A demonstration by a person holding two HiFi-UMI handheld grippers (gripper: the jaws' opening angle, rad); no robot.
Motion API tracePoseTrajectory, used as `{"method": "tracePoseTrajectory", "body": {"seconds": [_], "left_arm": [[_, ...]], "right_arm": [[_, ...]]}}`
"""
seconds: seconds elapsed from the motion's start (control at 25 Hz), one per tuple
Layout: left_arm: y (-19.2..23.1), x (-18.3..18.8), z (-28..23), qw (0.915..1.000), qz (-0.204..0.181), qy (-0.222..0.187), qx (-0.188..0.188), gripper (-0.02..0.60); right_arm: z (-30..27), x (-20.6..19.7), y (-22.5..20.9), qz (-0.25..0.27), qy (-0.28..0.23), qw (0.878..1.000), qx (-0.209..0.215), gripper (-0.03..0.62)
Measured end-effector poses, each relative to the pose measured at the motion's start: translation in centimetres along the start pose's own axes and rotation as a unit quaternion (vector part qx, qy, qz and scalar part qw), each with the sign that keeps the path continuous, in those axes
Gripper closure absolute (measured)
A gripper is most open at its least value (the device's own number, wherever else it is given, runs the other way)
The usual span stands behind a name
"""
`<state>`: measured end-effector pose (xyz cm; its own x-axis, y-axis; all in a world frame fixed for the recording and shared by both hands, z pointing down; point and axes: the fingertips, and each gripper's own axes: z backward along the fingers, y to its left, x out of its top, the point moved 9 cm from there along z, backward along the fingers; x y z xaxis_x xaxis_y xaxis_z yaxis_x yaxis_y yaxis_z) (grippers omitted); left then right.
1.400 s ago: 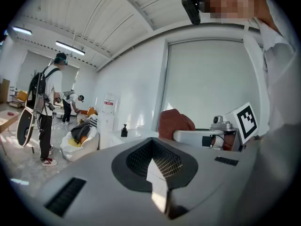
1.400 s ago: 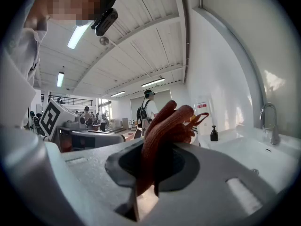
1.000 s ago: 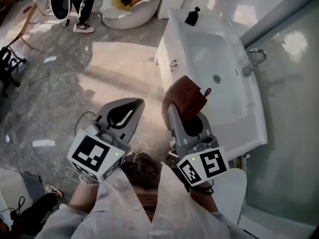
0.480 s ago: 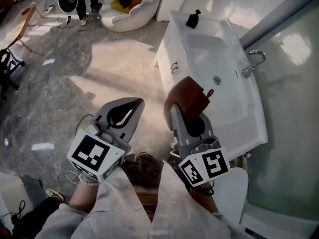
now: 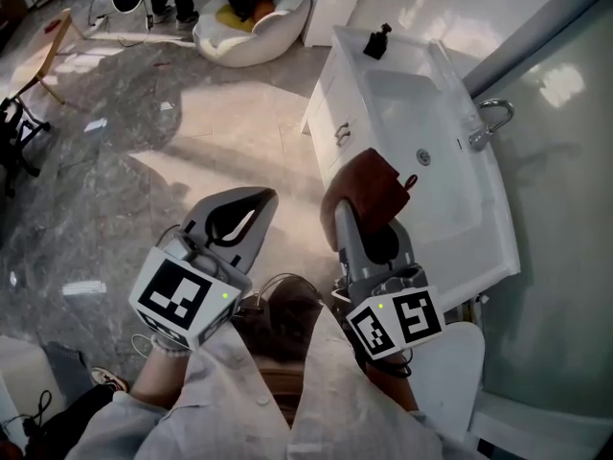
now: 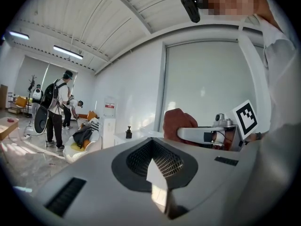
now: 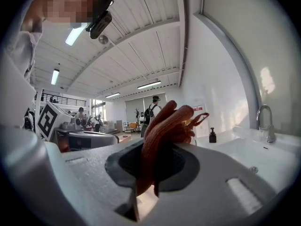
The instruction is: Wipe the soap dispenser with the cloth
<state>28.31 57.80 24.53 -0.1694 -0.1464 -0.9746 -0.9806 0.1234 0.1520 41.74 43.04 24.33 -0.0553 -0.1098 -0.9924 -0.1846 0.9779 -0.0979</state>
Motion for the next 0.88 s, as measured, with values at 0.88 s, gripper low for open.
{"method": "tracePoseTrajectory", "body": {"seconds": [0.88], "left_arm": [[9.0,1.1,-6.8,0.9989,0.014,0.005,0.045,0.577]], "right_arm": [[-12.9,0.3,-6.2,0.0,0.009,1.0,0.029,0.539]]}}
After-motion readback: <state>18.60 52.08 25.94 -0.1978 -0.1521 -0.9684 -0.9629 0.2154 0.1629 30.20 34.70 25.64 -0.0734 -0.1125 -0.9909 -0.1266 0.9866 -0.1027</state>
